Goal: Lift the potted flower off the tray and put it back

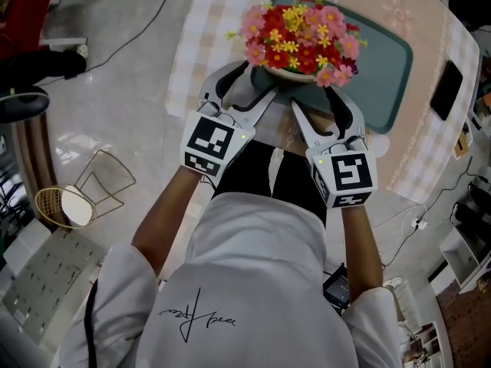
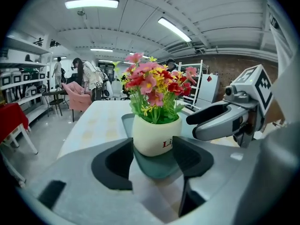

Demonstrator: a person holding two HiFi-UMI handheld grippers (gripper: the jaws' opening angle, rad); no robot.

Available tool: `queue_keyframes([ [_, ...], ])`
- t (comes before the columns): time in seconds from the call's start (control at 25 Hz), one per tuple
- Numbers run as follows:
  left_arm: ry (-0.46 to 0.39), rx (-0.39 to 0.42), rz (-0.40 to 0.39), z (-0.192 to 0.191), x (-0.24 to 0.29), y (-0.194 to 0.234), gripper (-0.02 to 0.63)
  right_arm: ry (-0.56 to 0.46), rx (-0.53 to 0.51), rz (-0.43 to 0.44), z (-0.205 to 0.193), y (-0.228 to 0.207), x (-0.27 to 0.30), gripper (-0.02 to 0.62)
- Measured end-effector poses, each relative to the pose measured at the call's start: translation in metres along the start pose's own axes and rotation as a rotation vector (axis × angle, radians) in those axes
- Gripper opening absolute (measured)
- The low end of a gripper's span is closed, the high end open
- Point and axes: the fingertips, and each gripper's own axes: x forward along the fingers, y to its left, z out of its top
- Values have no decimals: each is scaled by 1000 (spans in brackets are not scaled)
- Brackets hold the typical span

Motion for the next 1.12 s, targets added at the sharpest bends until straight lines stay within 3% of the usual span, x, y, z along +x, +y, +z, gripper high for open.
queue_keyframes([
  [0.4, 0, 69, -36, 9, 17, 3, 270, 48, -17, -15, -5, -11, 21, 301],
  [0.6, -3, 162, -34, 9, 18, 0, 270, 58, -23, -24, -5, -16, 26, 305],
  [1.12, -6, 140, -117, 5, 25, -2, 270, 83, -31, -50, -8, -23, 37, 334],
])
